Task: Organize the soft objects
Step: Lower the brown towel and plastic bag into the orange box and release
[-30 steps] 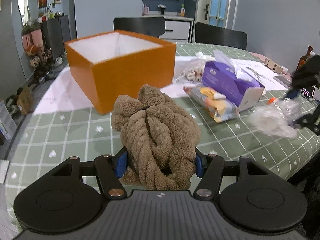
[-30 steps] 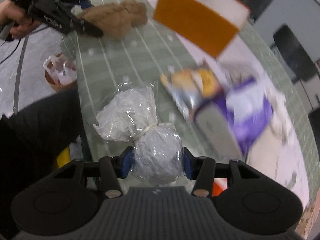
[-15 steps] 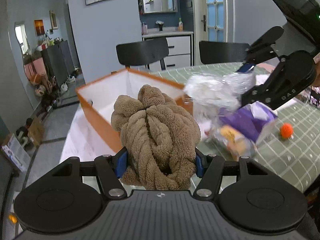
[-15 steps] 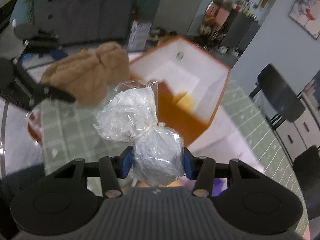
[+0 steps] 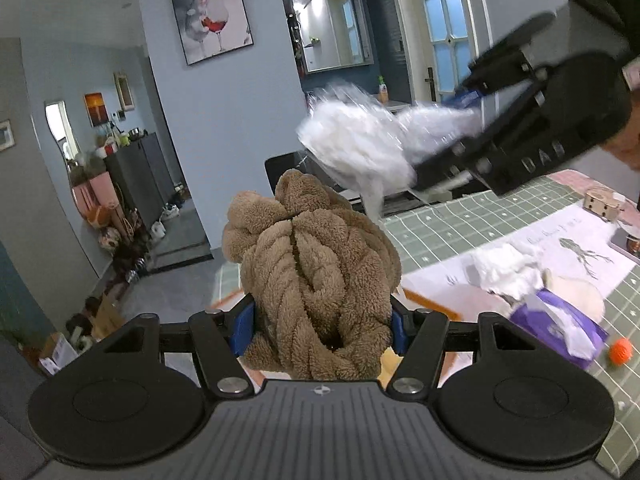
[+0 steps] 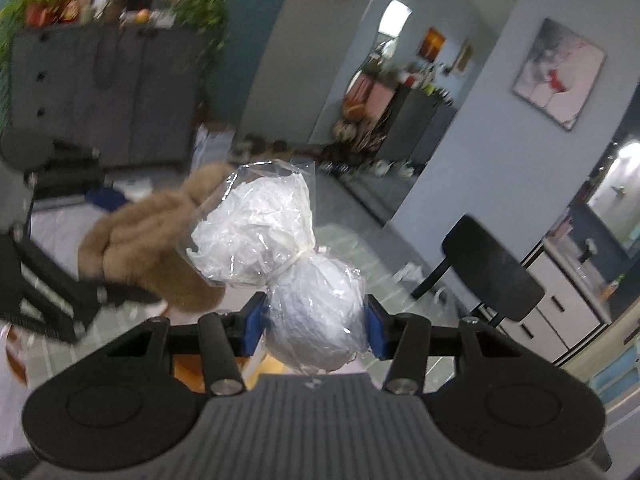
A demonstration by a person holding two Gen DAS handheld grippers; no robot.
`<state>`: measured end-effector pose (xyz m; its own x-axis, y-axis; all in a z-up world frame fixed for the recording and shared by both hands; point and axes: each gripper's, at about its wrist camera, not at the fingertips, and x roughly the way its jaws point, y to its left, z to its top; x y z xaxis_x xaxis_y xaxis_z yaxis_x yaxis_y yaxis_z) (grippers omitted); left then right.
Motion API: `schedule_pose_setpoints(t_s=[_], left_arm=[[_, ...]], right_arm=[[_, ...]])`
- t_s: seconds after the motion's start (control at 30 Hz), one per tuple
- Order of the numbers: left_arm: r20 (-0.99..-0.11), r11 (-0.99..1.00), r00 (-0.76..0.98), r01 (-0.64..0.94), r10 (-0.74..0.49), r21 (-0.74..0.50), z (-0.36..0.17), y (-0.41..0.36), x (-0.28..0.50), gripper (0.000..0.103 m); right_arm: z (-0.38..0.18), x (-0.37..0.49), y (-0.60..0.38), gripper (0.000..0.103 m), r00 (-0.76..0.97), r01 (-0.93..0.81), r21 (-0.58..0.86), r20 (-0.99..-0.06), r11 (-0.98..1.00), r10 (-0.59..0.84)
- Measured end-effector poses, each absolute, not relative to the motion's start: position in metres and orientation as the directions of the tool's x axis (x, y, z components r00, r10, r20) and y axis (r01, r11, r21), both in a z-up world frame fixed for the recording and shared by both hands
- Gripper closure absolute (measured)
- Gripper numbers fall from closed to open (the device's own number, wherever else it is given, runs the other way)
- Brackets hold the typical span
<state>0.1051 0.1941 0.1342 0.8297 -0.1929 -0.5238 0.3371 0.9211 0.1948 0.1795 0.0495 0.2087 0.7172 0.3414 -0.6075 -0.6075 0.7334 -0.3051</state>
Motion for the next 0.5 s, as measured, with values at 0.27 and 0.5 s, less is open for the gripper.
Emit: schedule_pose_setpoints(t_s=[0.27,0.5], left_arm=[[-0.607,0.923,0.777,0.339,-0.167,0.180,0.098,0.192,0.156,0.031],[-0.686,0.900,0.726,0.326,-0.042,0.290,0.043,0.191,0.200,0.031]], right_arm=[[0.197,0.236,0.072,0.052,0.718,-0.562,-0.285,-0.634,0.776,0.287],[0.116,0.294,0.089,0.052,0.646,-0.534,-0.237,-0.733,0.812,0.211]])
